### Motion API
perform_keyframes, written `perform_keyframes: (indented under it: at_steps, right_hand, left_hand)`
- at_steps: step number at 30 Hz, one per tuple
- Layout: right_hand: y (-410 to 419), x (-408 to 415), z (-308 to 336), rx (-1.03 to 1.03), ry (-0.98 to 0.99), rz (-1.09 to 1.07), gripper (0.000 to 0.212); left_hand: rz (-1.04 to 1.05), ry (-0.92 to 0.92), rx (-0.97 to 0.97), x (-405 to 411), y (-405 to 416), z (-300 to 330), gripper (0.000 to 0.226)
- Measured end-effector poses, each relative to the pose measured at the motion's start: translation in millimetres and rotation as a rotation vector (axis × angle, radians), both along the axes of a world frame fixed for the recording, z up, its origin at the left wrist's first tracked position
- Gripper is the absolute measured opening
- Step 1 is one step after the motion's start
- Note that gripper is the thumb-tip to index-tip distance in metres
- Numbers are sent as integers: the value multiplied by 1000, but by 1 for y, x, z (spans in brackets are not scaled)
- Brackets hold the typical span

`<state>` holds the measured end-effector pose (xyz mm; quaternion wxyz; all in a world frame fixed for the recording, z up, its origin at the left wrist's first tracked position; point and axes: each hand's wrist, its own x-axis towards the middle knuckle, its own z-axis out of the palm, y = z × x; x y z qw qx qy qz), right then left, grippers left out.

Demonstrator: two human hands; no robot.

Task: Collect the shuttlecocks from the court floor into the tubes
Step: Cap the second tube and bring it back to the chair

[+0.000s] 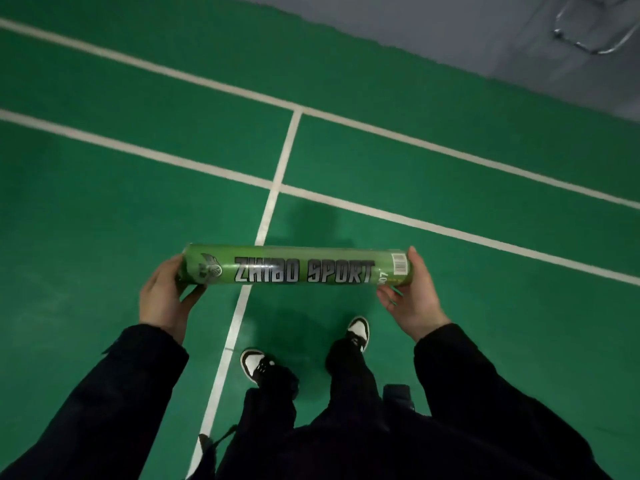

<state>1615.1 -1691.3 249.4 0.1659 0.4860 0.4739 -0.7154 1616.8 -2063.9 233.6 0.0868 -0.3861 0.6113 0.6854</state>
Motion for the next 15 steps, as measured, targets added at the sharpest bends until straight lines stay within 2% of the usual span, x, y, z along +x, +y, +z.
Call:
perform_keyframes:
  at_steps: [1,7,9,12,14,15]
  right_hand:
    - [25,8,8,4,9,-29,52]
    - [176,58,36,-6,51,-220,54]
    - [220,65,38,-33,63,-268,51]
    - [280,64,43,-51,88,-362,44]
    - [316,52,48,-49,123,-398,46]
    - [332,44,50,-41,135,-405,45]
  left_hand:
    - [28,-12,35,-12,21,13,21]
    - [-184,8,82,-74,185,43,18]
    - [-281,-61,154,-89,241,47,20]
    - [-414,-175,409,-103,316,59,52]
    - [-375,-138,488,-118,364,67,78]
    - [-375,-103,486,-126,386,72,83]
